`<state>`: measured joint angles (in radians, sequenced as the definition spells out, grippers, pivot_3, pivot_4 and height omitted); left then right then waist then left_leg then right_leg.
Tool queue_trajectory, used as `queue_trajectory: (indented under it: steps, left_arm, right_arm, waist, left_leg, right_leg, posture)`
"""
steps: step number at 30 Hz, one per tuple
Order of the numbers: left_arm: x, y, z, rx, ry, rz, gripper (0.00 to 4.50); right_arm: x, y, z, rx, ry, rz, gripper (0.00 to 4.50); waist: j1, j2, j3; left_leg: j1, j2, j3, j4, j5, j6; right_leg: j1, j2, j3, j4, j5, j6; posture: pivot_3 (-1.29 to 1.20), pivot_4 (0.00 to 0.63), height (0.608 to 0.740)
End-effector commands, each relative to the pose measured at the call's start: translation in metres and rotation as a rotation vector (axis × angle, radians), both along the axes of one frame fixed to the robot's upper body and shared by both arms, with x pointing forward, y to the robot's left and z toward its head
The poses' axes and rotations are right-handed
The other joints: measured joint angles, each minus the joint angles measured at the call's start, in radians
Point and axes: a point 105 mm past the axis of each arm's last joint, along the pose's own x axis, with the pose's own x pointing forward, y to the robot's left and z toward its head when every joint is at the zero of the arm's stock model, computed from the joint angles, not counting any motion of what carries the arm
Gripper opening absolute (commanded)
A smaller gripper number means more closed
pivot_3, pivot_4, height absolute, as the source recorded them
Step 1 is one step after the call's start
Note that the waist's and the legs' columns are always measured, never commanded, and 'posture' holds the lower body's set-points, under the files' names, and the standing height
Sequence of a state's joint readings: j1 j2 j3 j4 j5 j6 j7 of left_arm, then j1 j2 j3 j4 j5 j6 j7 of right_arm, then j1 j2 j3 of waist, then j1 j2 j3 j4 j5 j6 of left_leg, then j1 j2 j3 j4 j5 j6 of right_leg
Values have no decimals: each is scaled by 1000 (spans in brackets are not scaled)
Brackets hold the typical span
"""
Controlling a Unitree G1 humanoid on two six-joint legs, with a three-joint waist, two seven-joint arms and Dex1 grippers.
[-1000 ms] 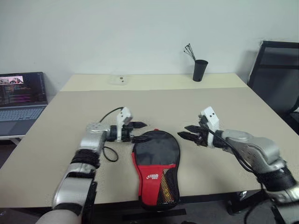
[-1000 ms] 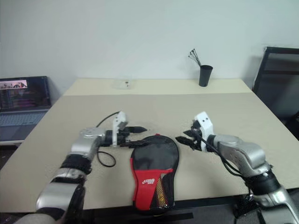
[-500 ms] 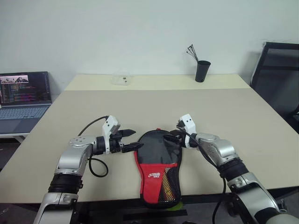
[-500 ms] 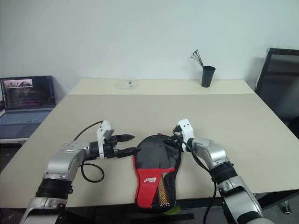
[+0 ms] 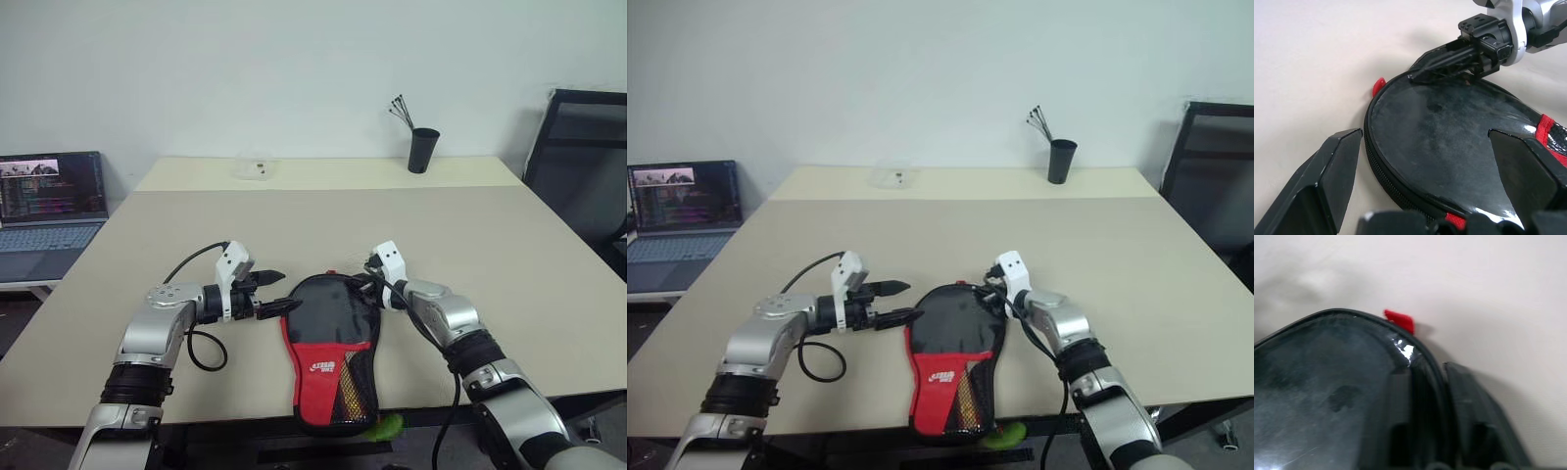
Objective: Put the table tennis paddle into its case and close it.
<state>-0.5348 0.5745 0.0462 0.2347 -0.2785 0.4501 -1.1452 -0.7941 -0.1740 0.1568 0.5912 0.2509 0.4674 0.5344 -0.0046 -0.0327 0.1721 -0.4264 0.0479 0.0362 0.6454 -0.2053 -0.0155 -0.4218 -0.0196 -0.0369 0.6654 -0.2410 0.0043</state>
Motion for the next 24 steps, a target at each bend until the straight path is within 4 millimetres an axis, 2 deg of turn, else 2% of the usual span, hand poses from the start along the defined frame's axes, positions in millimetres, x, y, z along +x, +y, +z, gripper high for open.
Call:
queue_trajectory:
  steps: [1, 16, 24]
  left_arm:
    - [2, -5, 14, -18, -54, -20, 4500]
    - [4, -9, 13, -19, -63, -29, 4500]
    - [5, -11, 11, -20, -63, -34, 4500]
  right_arm:
    - [7, -3, 9, -12, -49, -40, 36]
    - [21, -12, 29, 3, -116, -122, 36]
    - [18, -12, 25, -18, -118, -101, 36]
  waist:
    - [0, 0, 0]
    - [2, 0, 0]
    - [1, 1, 0]
  left_leg:
    - [0, 0, 0, 0, 0, 0]
    - [1, 0, 0, 0, 1, 1]
    - [1, 0, 1, -1, 1, 1]
  right_leg:
    - [0, 0, 0, 0, 0, 0]
    - [1, 0, 0, 0, 1, -1]
    - [0, 0, 1, 0, 1, -1]
  posture:
    - [0, 150, 740]
    - [0, 150, 740]
    - [0, 150, 740]
